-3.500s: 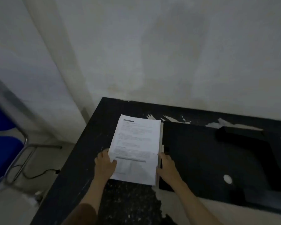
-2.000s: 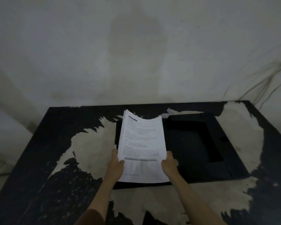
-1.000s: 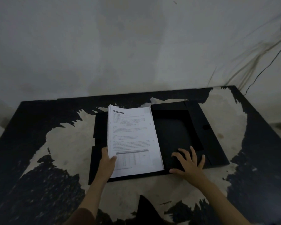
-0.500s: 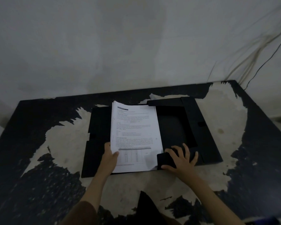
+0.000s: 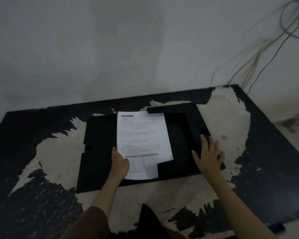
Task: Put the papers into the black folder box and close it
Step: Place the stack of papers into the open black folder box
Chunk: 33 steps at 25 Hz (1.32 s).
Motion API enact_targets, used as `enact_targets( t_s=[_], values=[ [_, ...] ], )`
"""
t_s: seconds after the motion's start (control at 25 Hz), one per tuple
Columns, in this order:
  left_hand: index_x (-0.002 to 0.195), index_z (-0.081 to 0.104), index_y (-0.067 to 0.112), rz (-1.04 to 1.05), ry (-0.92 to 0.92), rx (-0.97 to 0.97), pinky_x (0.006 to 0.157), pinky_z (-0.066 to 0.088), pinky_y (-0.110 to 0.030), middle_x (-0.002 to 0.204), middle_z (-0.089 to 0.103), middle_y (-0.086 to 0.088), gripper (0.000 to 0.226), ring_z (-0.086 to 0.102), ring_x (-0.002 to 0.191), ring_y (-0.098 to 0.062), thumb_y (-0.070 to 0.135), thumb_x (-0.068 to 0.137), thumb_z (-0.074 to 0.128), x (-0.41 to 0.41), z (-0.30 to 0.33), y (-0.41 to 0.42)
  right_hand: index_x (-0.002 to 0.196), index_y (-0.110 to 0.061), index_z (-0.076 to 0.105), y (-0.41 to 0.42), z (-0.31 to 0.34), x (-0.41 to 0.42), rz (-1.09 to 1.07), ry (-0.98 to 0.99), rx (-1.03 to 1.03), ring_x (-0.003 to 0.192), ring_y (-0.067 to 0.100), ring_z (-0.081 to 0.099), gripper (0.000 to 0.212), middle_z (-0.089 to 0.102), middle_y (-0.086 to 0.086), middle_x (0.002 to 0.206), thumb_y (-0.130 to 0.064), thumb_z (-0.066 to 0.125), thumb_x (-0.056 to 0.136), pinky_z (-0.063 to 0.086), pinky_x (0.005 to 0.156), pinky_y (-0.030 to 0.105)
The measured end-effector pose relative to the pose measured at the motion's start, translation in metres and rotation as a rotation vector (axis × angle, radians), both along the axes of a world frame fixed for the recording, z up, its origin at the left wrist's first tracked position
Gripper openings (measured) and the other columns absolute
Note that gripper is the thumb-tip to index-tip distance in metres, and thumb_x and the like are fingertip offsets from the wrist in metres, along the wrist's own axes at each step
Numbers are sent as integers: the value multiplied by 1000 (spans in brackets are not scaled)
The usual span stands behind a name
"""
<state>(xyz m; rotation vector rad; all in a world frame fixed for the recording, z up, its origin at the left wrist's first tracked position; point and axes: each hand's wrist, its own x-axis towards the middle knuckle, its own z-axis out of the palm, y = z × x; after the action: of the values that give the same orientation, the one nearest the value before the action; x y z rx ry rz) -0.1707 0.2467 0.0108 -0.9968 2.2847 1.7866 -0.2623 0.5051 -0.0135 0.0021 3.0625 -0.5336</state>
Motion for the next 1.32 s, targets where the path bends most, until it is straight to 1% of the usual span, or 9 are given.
enact_targets(
  t_s=[0.08,0.16,0.28,0.48,0.64,0.72,0.92,1.16,1.32],
  values=[
    [147,-6,12,-51,-48,-21,119,13,-37,155,13,-12,70,20,140,-24,-5,90,30,0,-6,1,146,-20,12,15,-2,-15,-38,-132,-21,142,37,13,74,12,16,156,-45,49,87,19,112,58],
    [148,-4,17,-121,-37,-35,120,13,-41,154,17,-11,74,23,138,-23,-8,85,25,-1,-16,3,145,-20,14,20,-5,-18,-20,-172,-65,140,38,16,75,10,16,156,-45,52,86,20,112,57],
    [147,-3,19,-208,4,-34,117,6,-31,144,18,7,78,22,134,-12,-16,81,19,-7,-18,14,145,-19,18,20,-7,-16,-16,-134,-92,140,37,18,75,11,17,155,-44,56,85,19,111,57],
    [146,-14,17,-270,-34,-47,122,6,-45,158,5,-8,79,10,144,-20,-13,82,21,-24,-29,28,144,-18,23,21,-6,-17,-17,-141,-225,140,35,17,77,12,15,155,-40,63,82,18,112,57],
    [145,-12,17,-316,-29,-15,113,1,-23,145,7,10,75,10,133,-3,-13,88,26,-27,-13,45,143,-18,24,18,-9,-17,13,-139,-264,141,34,16,76,12,15,155,-38,63,81,19,114,57],
    [145,-12,17,-363,-15,16,107,2,-17,140,11,12,75,11,126,1,-14,89,28,-31,-12,51,143,-18,24,18,-9,-18,14,-144,-278,141,33,16,76,11,15,156,-38,63,81,19,114,57],
    [147,-1,19,-340,21,21,110,12,-20,153,19,-2,76,23,134,-10,-12,88,35,-36,-16,54,143,-19,25,15,-7,-19,24,-152,-329,142,31,15,75,11,13,156,-39,63,81,19,114,57],
    [143,27,22,-314,-100,-40,109,31,-31,141,36,-9,53,38,128,-22,19,93,42,-46,-14,49,142,-20,28,3,-7,-14,72,-144,-338,142,29,15,71,11,12,156,-37,63,82,15,116,53],
    [139,38,22,-286,-120,13,104,32,-27,140,34,-8,47,41,125,-21,20,92,45,-51,-11,47,142,-21,28,1,-6,-14,75,-143,-340,142,29,14,70,11,12,156,-36,63,83,14,116,54]
  ],
)
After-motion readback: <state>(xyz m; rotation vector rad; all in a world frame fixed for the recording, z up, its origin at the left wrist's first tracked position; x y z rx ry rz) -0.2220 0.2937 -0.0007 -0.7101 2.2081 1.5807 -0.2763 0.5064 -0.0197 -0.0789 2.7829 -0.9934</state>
